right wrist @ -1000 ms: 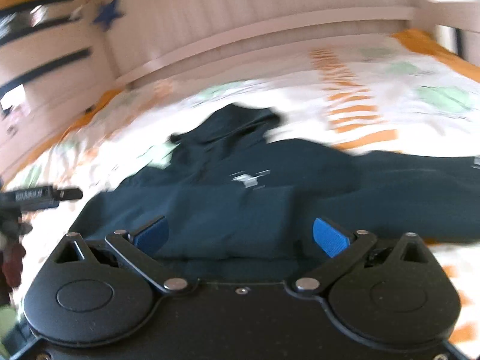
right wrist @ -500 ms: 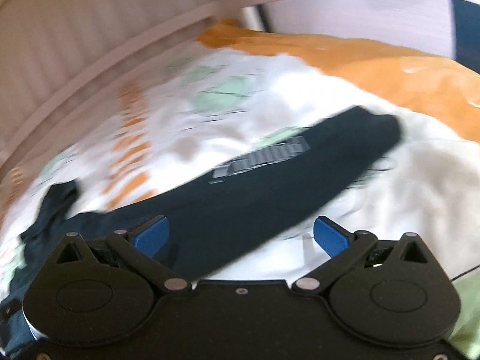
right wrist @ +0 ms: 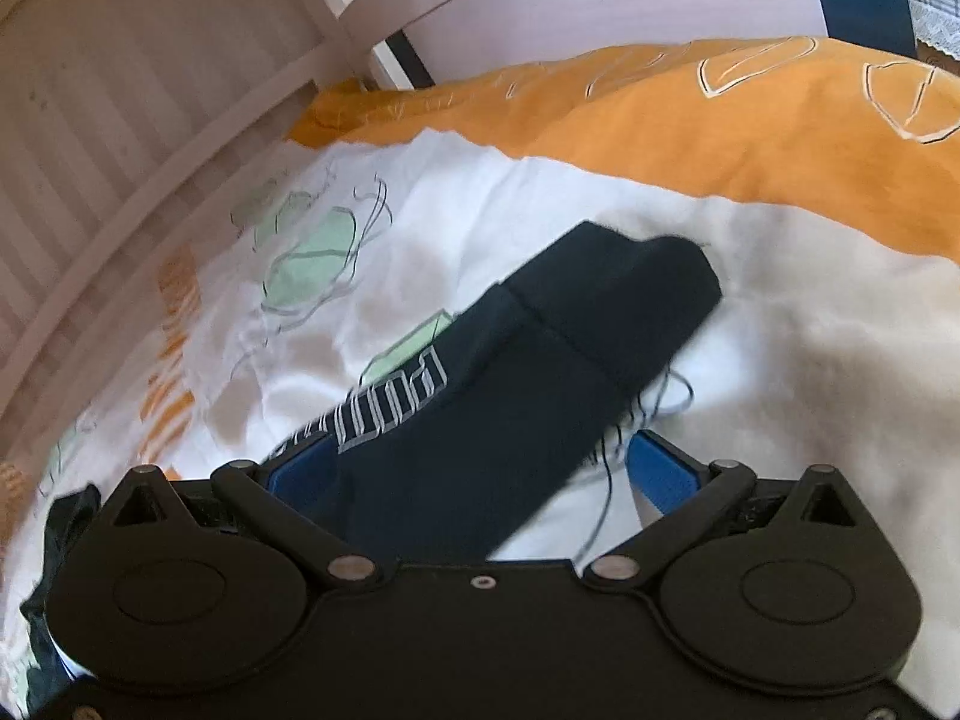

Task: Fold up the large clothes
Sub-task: 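Close the right gripper on the cuff of the Puma-print sleeve, then fold the held sleeve across the hoodie body and open the right gripper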

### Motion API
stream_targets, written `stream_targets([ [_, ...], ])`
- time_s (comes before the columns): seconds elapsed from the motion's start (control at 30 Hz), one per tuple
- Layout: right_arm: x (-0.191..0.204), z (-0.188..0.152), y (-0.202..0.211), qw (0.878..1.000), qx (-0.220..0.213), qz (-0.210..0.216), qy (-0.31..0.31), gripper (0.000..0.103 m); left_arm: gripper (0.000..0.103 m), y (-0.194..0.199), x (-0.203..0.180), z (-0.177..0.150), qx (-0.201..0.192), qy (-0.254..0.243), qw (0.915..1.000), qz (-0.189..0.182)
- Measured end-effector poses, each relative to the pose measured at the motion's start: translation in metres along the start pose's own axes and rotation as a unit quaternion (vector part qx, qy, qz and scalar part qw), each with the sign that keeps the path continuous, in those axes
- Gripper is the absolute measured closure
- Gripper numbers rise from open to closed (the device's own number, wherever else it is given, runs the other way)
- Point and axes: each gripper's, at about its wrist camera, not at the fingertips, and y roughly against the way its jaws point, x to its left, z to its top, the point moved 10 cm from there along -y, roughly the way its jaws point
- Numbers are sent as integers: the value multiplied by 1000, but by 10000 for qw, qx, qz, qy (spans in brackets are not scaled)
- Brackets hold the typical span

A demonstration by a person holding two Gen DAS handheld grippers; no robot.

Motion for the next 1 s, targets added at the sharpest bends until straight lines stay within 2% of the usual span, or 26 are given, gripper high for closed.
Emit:
stream_targets([
  [0.2,0,8,-9,9997,-111,182,-68,2,0,1,-1,-1,-66,-5,10000,18],
  [0.27,-2,9,-10,9997,-143,182,-98,14,0,0,1,-2,-87,39,10000,-8],
  [0.33,-6,9,-10,9996,-145,155,-210,43,0,-1,0,-2,-105,50,9999,6],
  [0.43,-13,11,-10,9977,-126,354,-568,67,0,-1,0,-2,-124,14,9999,42],
  [0.5,-11,14,-6,9975,-175,380,-573,76,0,0,0,-2,-127,24,9999,32],
  [0.73,35,30,21,9955,-580,745,15,84,0,-1,1,-2,-128,25,9999,27],
  [0.87,85,35,48,9885,-806,1110,641,86,0,-1,1,-2,-101,43,9999,10],
  [1.0,141,24,71,9782,-848,1433,1239,87,0,0,3,2,-15,154,9998,-119],
])
